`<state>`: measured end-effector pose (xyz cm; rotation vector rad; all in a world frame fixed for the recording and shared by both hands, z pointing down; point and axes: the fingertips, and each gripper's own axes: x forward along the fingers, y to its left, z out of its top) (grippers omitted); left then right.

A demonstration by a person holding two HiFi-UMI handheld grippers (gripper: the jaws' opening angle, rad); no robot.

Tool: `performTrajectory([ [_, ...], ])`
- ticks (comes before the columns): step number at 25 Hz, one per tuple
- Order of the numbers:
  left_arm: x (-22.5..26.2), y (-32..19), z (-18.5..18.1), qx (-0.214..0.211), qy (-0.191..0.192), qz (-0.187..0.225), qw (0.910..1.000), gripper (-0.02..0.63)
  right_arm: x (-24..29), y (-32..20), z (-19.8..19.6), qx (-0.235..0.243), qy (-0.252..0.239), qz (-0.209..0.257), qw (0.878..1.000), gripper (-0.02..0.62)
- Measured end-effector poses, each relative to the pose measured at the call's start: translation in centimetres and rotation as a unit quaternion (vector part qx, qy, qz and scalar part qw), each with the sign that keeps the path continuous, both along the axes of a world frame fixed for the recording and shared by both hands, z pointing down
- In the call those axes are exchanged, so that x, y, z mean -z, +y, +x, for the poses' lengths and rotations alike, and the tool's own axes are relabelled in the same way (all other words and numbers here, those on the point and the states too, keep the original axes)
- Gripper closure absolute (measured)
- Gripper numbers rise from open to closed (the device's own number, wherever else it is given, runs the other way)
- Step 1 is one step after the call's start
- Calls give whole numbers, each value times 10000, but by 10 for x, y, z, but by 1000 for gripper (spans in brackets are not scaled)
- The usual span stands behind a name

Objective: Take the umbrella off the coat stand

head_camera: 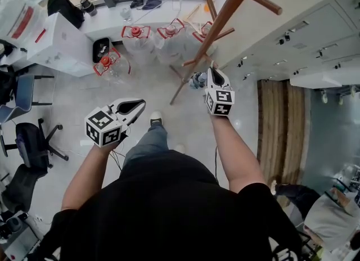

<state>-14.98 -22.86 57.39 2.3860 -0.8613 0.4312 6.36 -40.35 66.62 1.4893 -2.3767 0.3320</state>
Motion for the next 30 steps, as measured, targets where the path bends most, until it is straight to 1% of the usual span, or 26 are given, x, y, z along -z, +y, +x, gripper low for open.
performTrajectory([
  [14,27,37,21,-71,-47,266,9996,580,30,43,20,79,-37,118,9999,584],
  [21,44,61,29,-73,-65,433,9990,580,53,72,35,84,-225,216,9995,585],
  [30,70,89,38,27,-29,671,9977,580,100,108,73,-71,-421,449,9981,584],
])
